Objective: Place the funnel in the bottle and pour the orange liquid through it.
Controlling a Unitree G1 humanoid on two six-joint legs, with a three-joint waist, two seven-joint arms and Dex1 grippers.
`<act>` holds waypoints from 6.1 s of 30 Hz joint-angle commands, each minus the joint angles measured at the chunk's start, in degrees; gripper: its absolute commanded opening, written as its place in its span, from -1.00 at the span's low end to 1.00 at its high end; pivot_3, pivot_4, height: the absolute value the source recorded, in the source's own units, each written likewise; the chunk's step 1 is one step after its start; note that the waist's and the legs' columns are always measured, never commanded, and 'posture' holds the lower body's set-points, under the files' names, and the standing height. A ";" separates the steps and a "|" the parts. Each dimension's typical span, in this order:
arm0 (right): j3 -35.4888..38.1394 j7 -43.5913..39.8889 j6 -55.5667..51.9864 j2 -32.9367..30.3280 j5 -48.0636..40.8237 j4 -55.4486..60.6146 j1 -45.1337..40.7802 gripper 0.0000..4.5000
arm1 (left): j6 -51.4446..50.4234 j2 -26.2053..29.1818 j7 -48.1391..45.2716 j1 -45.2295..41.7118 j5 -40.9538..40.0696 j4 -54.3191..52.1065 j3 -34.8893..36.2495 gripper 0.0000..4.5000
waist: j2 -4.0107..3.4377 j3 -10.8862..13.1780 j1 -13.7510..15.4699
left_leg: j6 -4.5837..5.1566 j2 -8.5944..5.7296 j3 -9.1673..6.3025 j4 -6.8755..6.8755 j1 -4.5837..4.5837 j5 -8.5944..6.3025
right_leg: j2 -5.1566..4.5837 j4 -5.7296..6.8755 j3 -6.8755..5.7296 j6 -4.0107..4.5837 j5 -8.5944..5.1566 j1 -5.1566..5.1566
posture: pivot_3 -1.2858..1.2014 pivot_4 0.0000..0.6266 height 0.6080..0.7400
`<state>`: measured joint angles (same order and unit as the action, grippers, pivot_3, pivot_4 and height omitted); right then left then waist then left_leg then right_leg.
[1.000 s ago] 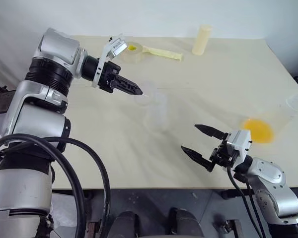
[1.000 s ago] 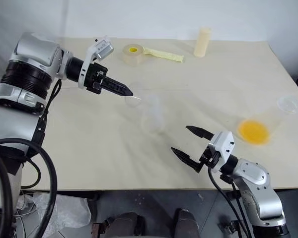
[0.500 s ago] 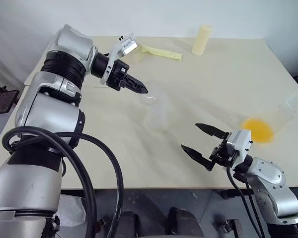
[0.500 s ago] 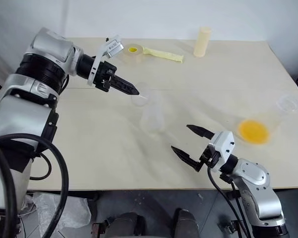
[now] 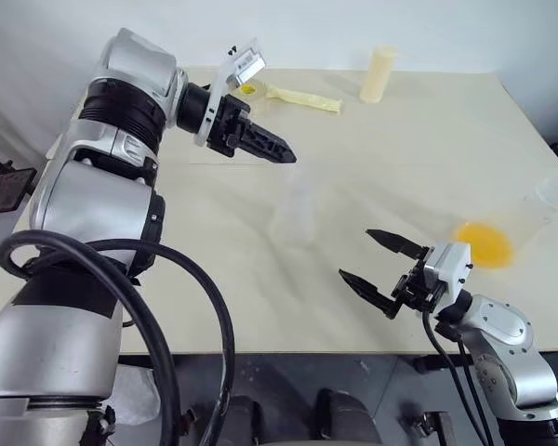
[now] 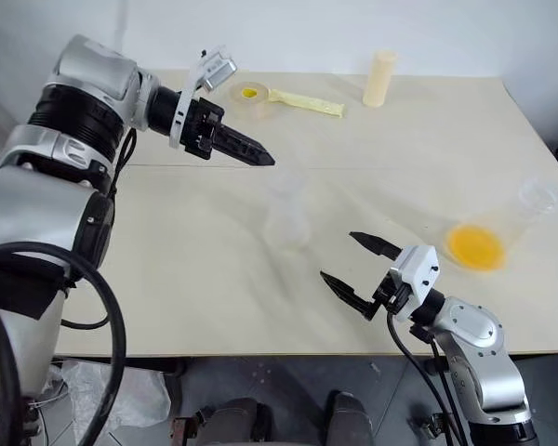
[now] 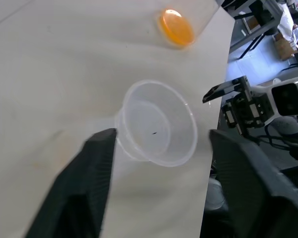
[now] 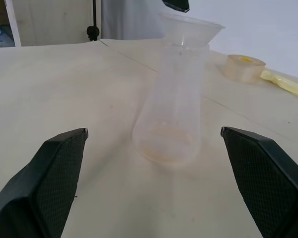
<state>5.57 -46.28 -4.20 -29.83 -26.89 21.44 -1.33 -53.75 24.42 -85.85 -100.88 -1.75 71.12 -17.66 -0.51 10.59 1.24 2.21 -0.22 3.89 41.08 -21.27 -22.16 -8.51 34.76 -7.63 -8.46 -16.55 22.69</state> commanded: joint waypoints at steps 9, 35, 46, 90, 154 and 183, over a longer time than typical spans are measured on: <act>3.00 0.15 0.30 -1.52 -0.73 0.06 -1.38 1.00 | 14.87 9.39 4.72 10.83 -4.43 -18.23 12.76 0.99 | -0.02 -0.01 -0.91 | -0.01 0.03 -0.22 -0.02 0.11 0.00 | -0.03 0.25 0.04 0.00 0.00 0.08 | 0.03 -0.52 1.00; 20.36 16.17 -3.21 1.70 0.39 14.11 20.68 1.00 | 50.75 7.86 -0.21 70.54 -27.44 -53.25 32.85 0.99 | -0.05 -0.09 0.31 | 0.04 -0.05 -0.57 0.32 0.14 -0.03 | -0.11 0.37 0.15 0.00 0.00 -0.21 | 0.03 -0.52 1.00; 32.65 21.65 -2.10 7.39 -1.22 13.32 30.50 1.00 | 53.08 6.23 2.30 68.55 -30.05 -50.13 33.73 0.99 | -0.01 -0.14 0.01 | 0.04 0.01 -0.25 0.16 0.31 -0.03 | -0.03 0.24 0.23 0.00 0.00 -0.21 | 0.03 -0.52 1.00; 21.41 34.05 -9.63 -0.77 8.40 -11.39 -14.18 0.23 | 51.22 7.58 9.50 74.31 -33.56 -59.51 35.03 1.00 | -0.11 -0.19 -1.16 | 0.08 0.09 -0.18 0.10 0.24 -0.02 | -0.05 0.20 0.37 0.00 0.00 -0.10 | 0.03 -0.52 1.00; -25.80 36.44 28.08 -4.11 77.18 -29.89 -53.97 0.23 | 57.25 4.73 7.30 67.25 -33.27 -49.61 33.59 1.00 | -0.25 -0.10 -3.26 | 0.07 0.12 -0.38 -0.04 0.04 -0.02 | -0.09 0.25 0.05 0.00 0.00 0.10 | 0.03 -0.52 1.00; -26.64 41.29 32.60 -6.56 83.82 -32.38 -56.42 0.23 | 57.44 4.60 7.17 66.88 -33.29 -48.96 33.61 1.00 | -0.25 -0.10 -3.29 | 0.07 0.14 -0.37 -0.06 0.04 -0.02 | -0.09 0.24 0.05 0.00 0.00 0.10 | 0.03 -0.52 1.00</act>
<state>-22.08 -6.46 27.93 -35.23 56.98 -11.84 -55.64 3.20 29.00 -78.57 -34.08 -34.21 23.24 15.30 -0.76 10.49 -2.05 2.28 -0.08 3.51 41.02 -21.23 -22.18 -8.60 34.99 -7.58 -8.45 -16.55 22.79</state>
